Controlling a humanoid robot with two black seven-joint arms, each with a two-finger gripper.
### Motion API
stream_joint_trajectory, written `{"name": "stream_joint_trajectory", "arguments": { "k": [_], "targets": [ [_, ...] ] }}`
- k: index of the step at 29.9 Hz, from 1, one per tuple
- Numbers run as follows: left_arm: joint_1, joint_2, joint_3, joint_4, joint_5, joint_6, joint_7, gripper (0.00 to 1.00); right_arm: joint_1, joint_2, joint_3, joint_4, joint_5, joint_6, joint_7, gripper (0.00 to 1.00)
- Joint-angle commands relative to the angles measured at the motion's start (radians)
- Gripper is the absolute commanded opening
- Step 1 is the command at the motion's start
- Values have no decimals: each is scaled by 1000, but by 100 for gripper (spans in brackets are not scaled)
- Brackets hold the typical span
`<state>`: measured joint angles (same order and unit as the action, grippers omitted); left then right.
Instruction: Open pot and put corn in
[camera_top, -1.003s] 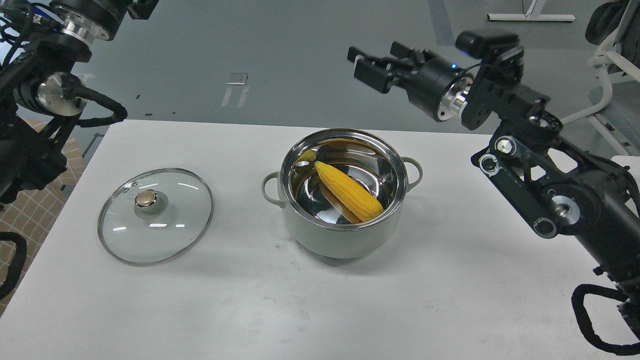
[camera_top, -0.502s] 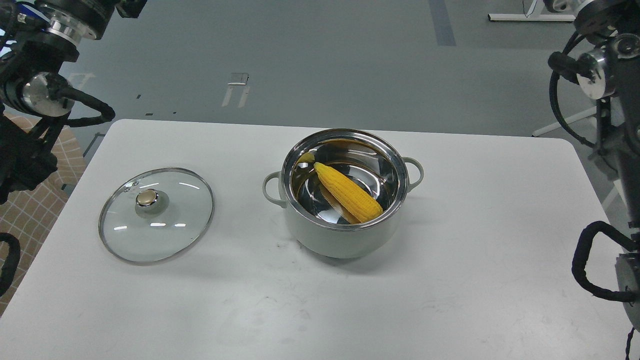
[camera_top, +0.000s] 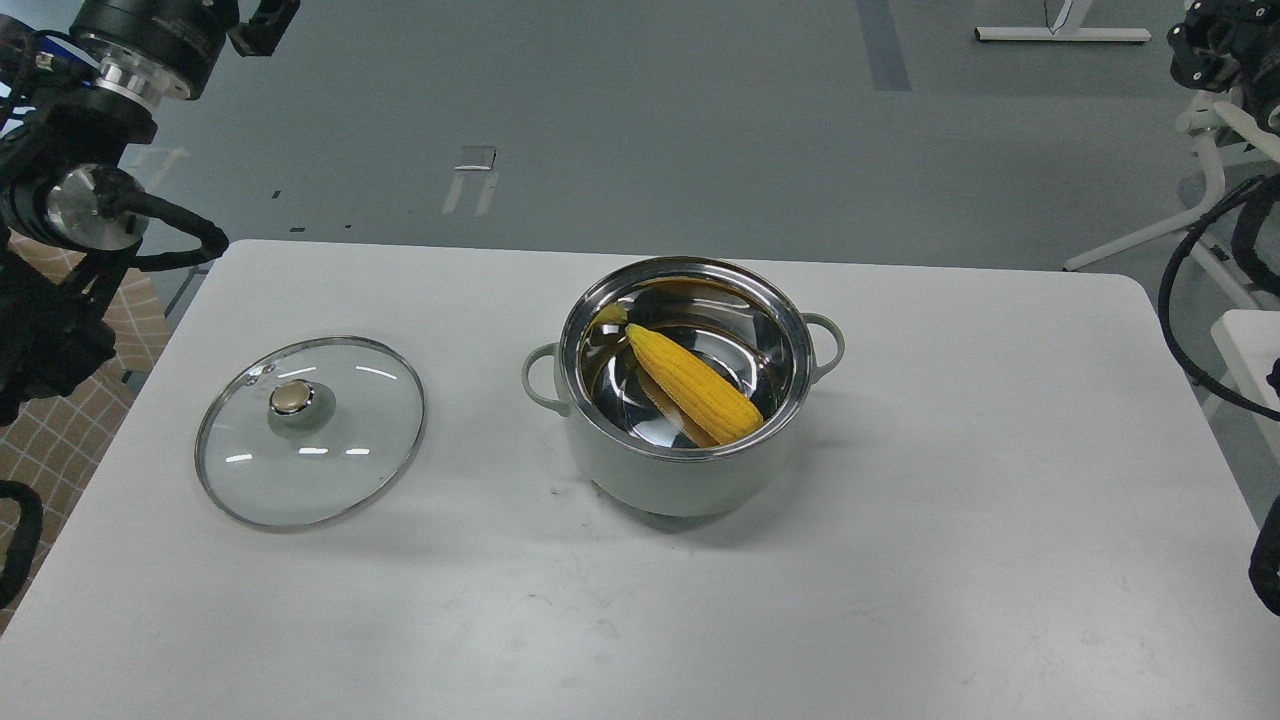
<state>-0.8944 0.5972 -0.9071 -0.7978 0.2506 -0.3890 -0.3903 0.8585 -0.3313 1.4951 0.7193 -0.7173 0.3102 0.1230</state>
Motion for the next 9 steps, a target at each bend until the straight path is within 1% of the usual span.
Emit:
{"name": "stream_joint_trajectory", "arguments": {
  "k": [1, 5, 9],
  "targets": [
    [6, 4, -13, -3, -8, -1, 4, 98, -7, 5, 0, 12, 1, 4, -2, 100],
    [9, 4, -13, -9, -7, 2, 2, 98, -10, 14, 2, 31, 1, 7, 3, 100],
    [18, 7, -18, -9, -10, 15, -13, 98, -56, 9, 26, 121, 9, 4, 3, 100]
  ]
}}
